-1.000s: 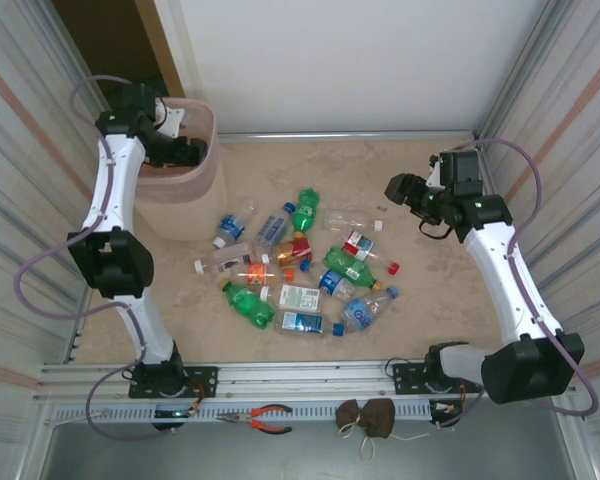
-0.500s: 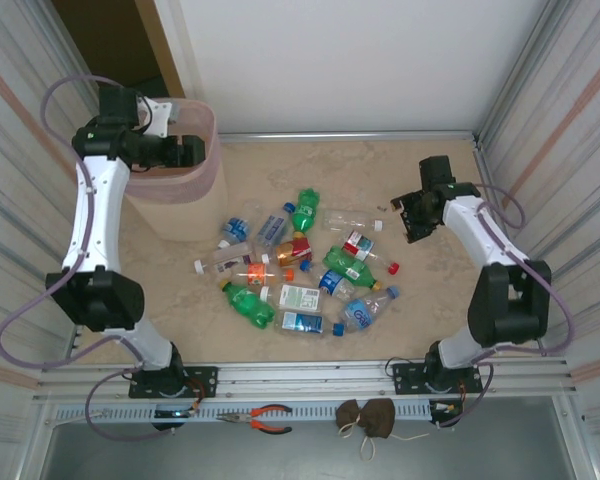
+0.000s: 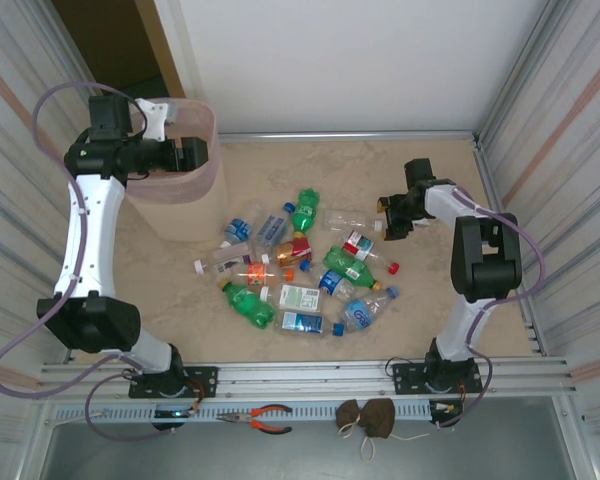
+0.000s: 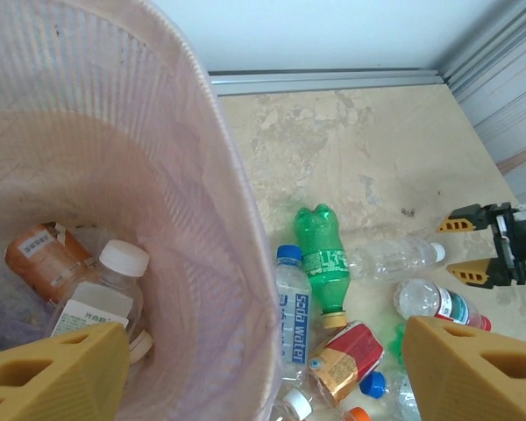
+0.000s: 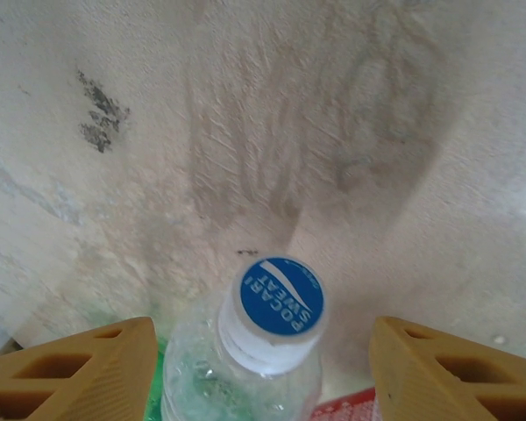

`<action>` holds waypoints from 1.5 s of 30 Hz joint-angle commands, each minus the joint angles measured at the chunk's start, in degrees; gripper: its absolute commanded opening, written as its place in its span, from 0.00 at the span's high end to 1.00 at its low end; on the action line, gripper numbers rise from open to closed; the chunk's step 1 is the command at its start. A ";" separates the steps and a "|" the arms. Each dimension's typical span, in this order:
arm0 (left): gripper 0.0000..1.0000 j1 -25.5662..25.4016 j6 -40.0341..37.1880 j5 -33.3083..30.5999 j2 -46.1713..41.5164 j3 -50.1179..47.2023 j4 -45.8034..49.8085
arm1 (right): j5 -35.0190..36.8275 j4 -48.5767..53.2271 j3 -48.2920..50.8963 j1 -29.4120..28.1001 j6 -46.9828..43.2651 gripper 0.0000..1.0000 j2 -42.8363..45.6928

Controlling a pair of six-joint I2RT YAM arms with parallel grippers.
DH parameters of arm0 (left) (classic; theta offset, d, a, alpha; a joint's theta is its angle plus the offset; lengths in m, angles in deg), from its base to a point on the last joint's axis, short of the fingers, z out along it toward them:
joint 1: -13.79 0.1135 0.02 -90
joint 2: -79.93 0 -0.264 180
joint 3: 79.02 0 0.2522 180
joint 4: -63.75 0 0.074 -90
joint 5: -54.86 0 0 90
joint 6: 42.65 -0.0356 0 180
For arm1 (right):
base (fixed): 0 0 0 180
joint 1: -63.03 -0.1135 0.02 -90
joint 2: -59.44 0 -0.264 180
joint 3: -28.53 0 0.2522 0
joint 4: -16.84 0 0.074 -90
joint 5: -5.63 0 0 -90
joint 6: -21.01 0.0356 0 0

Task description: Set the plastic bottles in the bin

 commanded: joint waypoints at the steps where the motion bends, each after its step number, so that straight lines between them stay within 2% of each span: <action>1: 0.19 0.21 0.56 2.12 -2.56 -0.81 -1.25 | -0.88 -0.98 -1.49 0.51 3.66 0.38 -2.38; 12: 0.19 0.20 1.04 3.11 -3.39 -2.83 -2.57 | -1.58 -2.61 -1.79 0.53 4.92 0.49 -6.38; 22: 0.19 0.21 1.09 3.71 -4.09 -4.17 -3.03 | -1.43 -3.84 -1.54 0.47 5.64 0.58 -6.61; 30: 0.19 0.20 1.02 3.72 -5.21 -5.13 -3.22 | -0.78 -3.89 -1.28 0.48 6.49 0.71 -5.18; 34: 0.19 0.21 0.89 3.98 -5.79 -5.20 -3.47 | -0.01 -4.43 -0.74 0.64 6.62 0.78 -2.72; 37: 0.19 0.14 0.85 4.05 -6.83 -5.89 -4.60 | 1.91 -4.73 -0.31 0.93 5.38 0.80 0.52; 45: 0.19 -0.31 1.79 6.88 -9.91 -8.39 -10.39 | 9.77 -6.22 -1.40 1.17 -6.61 0.83 10.09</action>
